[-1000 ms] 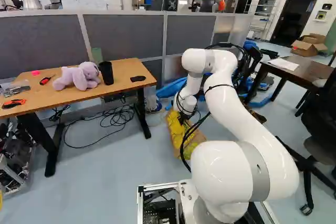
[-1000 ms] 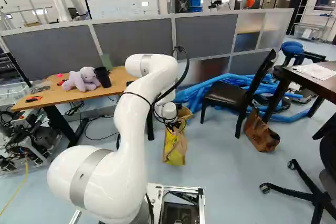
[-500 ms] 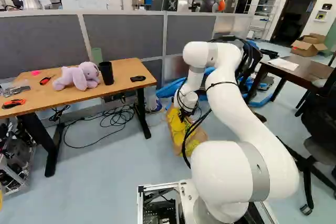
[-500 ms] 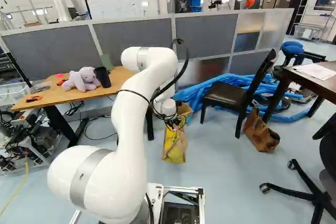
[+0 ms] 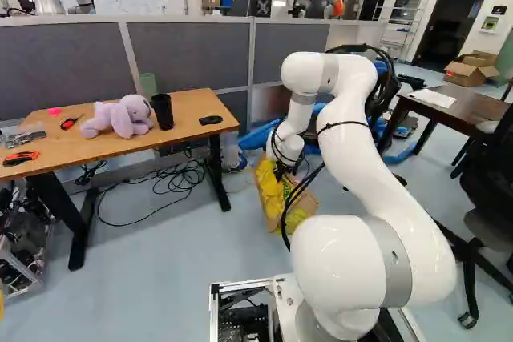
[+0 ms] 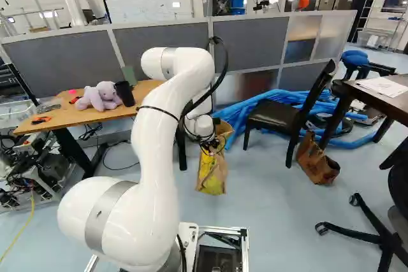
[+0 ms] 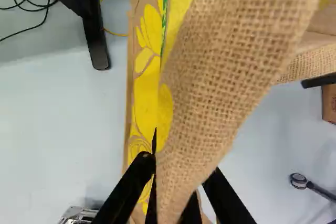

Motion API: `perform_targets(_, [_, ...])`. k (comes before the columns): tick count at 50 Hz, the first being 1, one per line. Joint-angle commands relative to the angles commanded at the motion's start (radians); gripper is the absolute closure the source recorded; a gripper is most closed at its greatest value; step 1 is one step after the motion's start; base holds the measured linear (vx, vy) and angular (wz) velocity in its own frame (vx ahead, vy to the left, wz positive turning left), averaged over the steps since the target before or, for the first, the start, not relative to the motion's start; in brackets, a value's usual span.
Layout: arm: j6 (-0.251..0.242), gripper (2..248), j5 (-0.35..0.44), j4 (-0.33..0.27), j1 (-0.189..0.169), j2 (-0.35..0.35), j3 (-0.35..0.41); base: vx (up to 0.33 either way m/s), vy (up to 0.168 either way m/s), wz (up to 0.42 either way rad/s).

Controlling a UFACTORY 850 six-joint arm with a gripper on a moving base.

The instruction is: Pick up the bag on the ground and place it on the table

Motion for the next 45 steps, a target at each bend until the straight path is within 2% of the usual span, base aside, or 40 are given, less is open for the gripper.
perform_targets(45, [0.0,227,-0.039,0.0,0.002,0.151,0.085,0.0,0.0,0.0])
